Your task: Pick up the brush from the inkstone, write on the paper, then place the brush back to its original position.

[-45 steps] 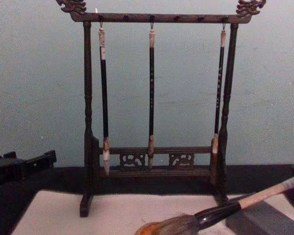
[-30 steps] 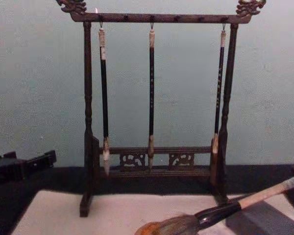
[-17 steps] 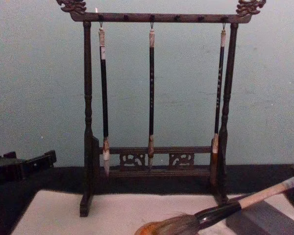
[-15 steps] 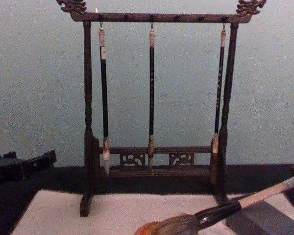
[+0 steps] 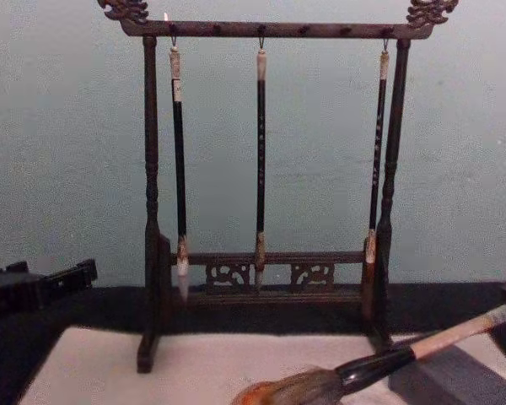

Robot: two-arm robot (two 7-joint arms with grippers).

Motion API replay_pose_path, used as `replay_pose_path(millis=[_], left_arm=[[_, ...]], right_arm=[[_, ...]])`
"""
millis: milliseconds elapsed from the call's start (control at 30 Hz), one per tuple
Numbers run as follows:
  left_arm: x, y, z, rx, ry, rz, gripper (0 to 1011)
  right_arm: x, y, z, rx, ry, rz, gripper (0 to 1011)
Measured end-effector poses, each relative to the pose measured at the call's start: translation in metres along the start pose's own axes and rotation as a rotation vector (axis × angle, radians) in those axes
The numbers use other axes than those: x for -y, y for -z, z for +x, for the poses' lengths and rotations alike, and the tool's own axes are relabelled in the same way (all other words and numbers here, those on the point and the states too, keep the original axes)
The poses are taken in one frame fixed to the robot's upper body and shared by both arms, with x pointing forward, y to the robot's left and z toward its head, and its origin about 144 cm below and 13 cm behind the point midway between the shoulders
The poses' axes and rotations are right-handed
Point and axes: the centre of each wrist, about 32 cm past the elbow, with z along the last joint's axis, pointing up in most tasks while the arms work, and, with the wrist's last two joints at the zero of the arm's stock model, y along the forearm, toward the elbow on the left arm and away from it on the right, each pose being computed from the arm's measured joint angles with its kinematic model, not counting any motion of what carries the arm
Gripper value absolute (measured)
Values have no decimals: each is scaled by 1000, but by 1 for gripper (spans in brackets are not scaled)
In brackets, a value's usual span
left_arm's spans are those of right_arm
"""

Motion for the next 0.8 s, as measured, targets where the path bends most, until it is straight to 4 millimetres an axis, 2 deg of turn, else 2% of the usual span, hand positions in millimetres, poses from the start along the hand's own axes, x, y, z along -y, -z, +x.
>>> replay_pose_path(millis=[533,800], left_arm=[[0,0,0,0,0,0,1002],[0,0,0,0,0,0,1002]], right_arm=[[0,0,0,0,0,0,1001],[11,2,11,-117,-37,-1,1001]])
